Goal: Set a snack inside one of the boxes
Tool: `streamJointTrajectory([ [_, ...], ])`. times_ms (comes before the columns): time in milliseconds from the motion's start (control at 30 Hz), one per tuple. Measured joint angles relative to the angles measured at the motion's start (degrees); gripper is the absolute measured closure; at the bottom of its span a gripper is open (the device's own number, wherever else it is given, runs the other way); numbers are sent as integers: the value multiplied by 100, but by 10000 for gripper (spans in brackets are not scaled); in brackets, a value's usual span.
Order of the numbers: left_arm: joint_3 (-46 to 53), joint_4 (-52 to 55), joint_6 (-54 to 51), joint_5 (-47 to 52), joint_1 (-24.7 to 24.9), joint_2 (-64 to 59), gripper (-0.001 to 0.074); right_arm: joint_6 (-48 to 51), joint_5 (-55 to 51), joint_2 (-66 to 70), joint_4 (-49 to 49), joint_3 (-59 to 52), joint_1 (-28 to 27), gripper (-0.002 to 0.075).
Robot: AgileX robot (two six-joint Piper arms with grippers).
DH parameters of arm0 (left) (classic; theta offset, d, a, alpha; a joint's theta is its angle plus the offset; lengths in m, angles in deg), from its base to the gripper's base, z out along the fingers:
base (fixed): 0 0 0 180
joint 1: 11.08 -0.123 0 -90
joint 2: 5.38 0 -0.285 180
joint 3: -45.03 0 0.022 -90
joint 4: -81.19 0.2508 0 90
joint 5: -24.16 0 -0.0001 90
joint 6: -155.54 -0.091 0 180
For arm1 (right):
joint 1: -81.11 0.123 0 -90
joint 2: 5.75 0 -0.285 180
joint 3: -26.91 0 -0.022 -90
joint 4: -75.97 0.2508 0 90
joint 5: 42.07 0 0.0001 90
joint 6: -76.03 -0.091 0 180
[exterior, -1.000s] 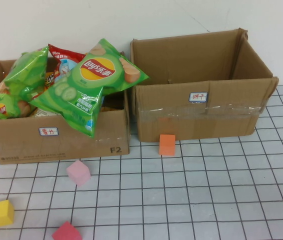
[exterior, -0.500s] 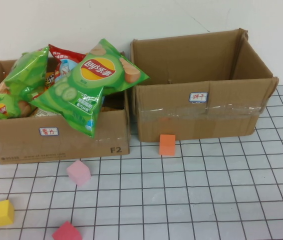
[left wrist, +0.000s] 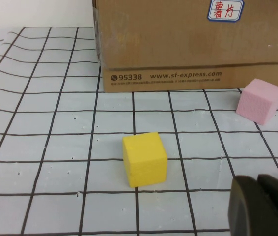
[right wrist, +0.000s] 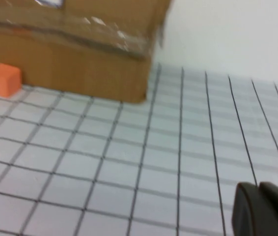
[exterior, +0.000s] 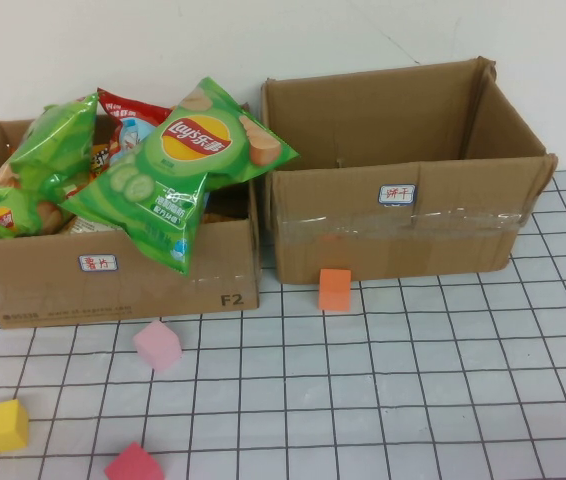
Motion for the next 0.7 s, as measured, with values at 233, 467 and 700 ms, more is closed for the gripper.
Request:
streamJointTrajectory([
  [233,0,0,0,0,0,0,736,-1035,-169,0,-837,-409,0,727],
  [467,0,0,10,0,0,0,736,-1047,-309,0,-860,-409,0,727],
  [700,0,0,10,0,0,0,736,-1047,-338,0,-868,-399,-14,727],
])
